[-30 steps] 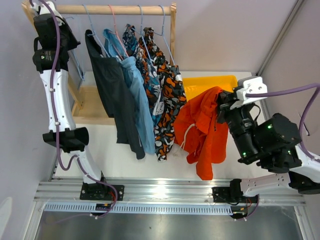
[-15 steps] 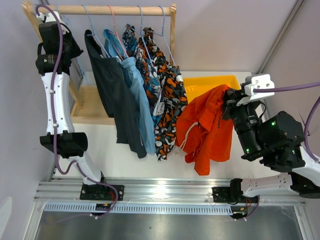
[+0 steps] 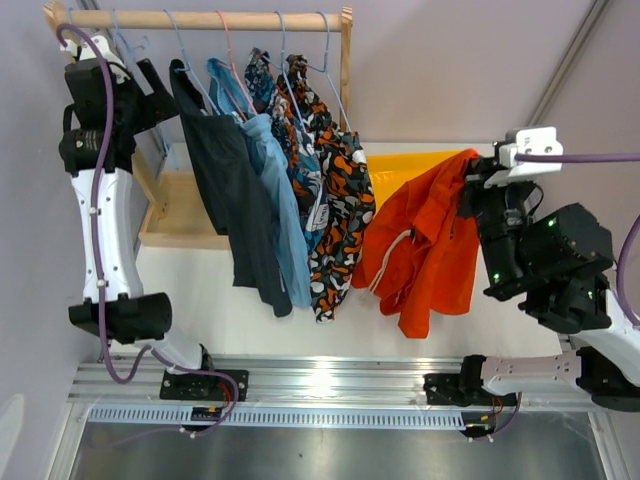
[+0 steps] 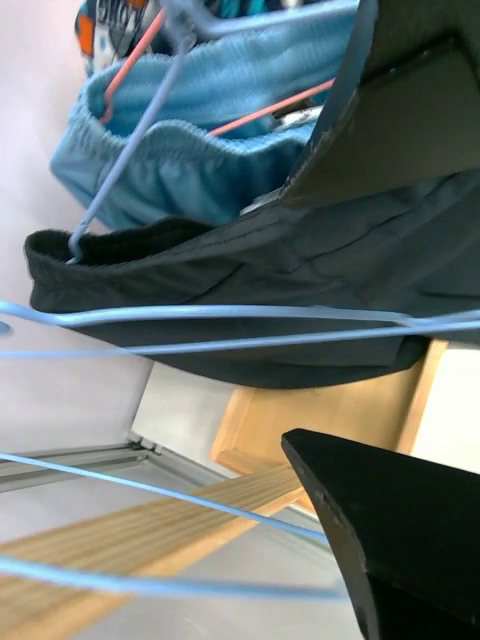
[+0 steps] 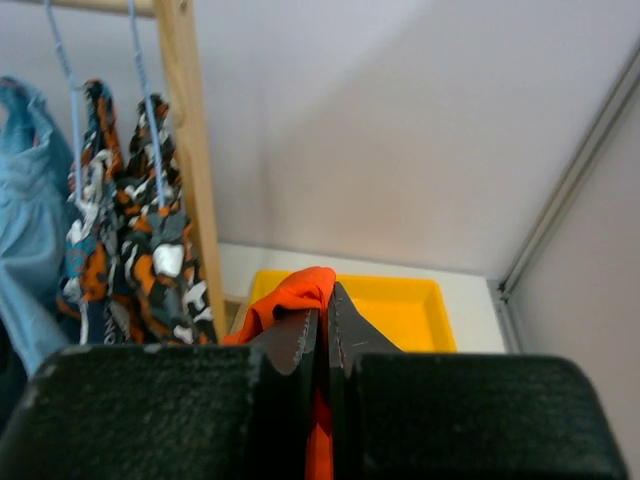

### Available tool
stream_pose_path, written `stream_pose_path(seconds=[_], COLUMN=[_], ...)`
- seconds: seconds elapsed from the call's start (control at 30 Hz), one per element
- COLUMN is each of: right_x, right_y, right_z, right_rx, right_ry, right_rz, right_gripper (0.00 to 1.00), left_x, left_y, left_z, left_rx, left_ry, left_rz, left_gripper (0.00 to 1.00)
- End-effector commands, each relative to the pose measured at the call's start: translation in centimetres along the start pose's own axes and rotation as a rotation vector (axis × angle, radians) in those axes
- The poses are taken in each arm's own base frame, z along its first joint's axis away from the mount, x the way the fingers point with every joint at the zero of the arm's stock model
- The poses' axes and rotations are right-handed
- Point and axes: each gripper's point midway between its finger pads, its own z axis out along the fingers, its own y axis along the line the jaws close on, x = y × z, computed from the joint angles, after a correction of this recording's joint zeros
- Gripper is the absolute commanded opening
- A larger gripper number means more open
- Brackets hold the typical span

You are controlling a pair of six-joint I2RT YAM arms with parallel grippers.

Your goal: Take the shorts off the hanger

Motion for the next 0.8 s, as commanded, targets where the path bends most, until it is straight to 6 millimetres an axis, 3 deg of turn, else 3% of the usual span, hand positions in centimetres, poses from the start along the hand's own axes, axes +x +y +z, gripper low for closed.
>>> stream_pose_path(seconds=[0.0,0.03,0.13,0.17,0.2,0.23,0.27,0.3,0.33,0.37,0.4,0.43,0.47,0.5,0.53,0.57,0.6,0.67,0.73,0.77], right_x=[-4.5,-4.6,-6.2,-6.0,-7.4,-7.8,-7.5,-8.8,-8.8,-8.1,-8.0,-8.9,-8.5,-7.6,-9.0,-9.3,-8.4,-9.9,-9.6,-8.2], right_y=[-2.4,-0.9,-2.5,-1.3,-3.4,-3.8,-2.5,-3.6,-4.7,-4.1,-4.2,-4.9,-6.3,-5.1,-6.7,-7.1,-6.6,-8.0,-7.8,-8.5], right_z=[0.7,1.7,3.3,4.6,5.1,5.7,7.3,7.5,8.5,10.3,11.4,11.8,13.1,15.6,15.9,16.7,18.9,19.9,21.8,23.2], right_rx=[0.024,0.009,0.078,0.059,0.118,0.129,0.100,0.123,0.164,0.170,0.176,0.188,0.218,0.176,0.208,0.213,0.209,0.230,0.194,0.201], right_ry=[-0.093,-0.092,-0.095,-0.092,-0.119,-0.129,-0.125,-0.154,-0.155,-0.141,-0.144,-0.169,-0.161,-0.156,-0.200,-0.217,-0.212,-0.288,-0.325,-0.305], right_rz=[0.065,0.015,-0.029,-0.057,-0.034,-0.033,-0.044,-0.020,-0.035,-0.060,-0.062,-0.037,-0.038,-0.014,0.012,0.027,0.045,0.085,0.143,0.153], right_gripper=[0.00,0.00,0.00,0.00,0.00,0.00,0.00,0.00,0.00,0.00,0.00,0.00,0.00,0.00,0.00,0.00,0.00,0.00,0.00,0.00], left_x=[-2.1,-2.2,-1.5,-0.3,-0.7,-0.8,0.7,0.7,1.2,1.3,2.7,2.9,2.8,4.2,4.4,4.3,5.2,6.1,6.6,6.6], left_y=[-0.8,-0.9,-1.4,-1.2,-1.6,-1.6,-1.3,-1.3,-1.2,-1.3,-1.0,-1.0,-1.1,-0.9,-1.3,-1.4,-1.3,-1.0,-0.8,-0.5], left_z=[-4.1,-4.6,-6.4,-6.2,-7.7,-8.3,-7.9,-8.5,-9.6,-10.2,-9.7,-10.1,-11.2,-10.9,-11.2,-12.1,-12.0,-12.3,-12.6,-13.0], left_rx=[0.048,0.052,0.090,0.089,0.112,0.117,0.113,0.123,0.126,0.136,0.132,0.139,0.151,0.148,0.174,0.187,0.188,0.185,0.171,0.159], left_ry=[-0.087,-0.092,-0.079,-0.052,-0.074,-0.087,-0.065,-0.077,-0.089,-0.102,-0.080,-0.082,-0.102,-0.073,-0.072,-0.091,-0.075,-0.079,-0.082,-0.095], left_rz=[-0.019,-0.026,-0.032,-0.033,-0.030,-0.032,-0.032,-0.031,-0.037,-0.037,-0.038,-0.046,-0.048,-0.053,-0.056,-0.054,-0.058,-0.046,-0.039,-0.041], left_gripper=[0.99,0.99,0.99,0.99,0.99,0.99,0.99,0.99,0.99,0.99,0.99,0.99,0.99,0.99,0.99,0.99,0.99,0.99,0.99,0.99])
